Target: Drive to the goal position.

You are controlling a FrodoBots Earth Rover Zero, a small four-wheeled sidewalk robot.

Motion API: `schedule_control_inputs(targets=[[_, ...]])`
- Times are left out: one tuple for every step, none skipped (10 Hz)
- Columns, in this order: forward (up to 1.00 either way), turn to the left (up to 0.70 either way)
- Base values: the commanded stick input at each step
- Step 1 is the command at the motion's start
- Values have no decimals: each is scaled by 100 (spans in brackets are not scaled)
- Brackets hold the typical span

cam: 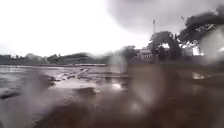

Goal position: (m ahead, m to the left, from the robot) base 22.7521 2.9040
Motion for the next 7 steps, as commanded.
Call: schedule_control_inputs(targets=[[45,0],[45,0],[45,0],[45,0],[45,0],[45,0],[45,0]])
